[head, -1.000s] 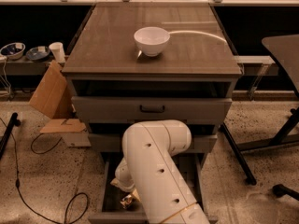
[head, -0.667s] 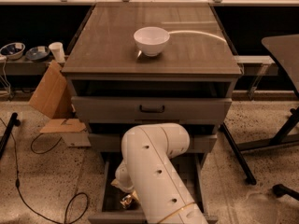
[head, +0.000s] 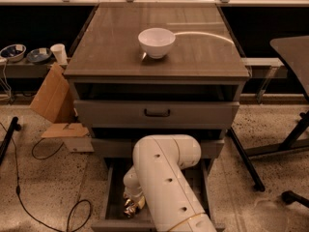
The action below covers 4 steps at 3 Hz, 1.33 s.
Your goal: Pick orange can from bottom drawer and place on counter
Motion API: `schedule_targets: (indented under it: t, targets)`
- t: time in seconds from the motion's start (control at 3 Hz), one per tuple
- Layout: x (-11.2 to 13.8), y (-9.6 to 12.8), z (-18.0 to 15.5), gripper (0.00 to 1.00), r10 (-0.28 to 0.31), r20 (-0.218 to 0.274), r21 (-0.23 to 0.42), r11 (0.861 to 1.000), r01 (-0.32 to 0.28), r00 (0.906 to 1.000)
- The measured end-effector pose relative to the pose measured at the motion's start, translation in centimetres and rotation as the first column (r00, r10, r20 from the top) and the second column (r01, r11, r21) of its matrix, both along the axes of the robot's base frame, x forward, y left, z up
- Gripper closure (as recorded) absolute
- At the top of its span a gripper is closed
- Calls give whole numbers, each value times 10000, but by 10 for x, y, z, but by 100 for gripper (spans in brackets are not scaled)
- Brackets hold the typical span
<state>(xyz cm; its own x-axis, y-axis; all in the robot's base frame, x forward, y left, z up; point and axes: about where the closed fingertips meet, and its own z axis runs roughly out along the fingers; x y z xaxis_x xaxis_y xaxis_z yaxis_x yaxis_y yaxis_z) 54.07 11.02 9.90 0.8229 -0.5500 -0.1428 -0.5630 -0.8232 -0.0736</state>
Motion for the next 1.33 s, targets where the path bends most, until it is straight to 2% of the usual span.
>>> schedule_targets:
  t: [0.33,0.67,1.0,1.33]
  targets:
    - [-1,-2,1,65,-49,-52,29,10000,49,10000]
    - [-6,-19,24,89,-308,-167,-7,9995,308,9994]
    - [-14,-39,64,100,-684,-159,-134,9976,681,9975]
    - [-29,-62,126,100,-1249,-163,-327,9917,1243,9920]
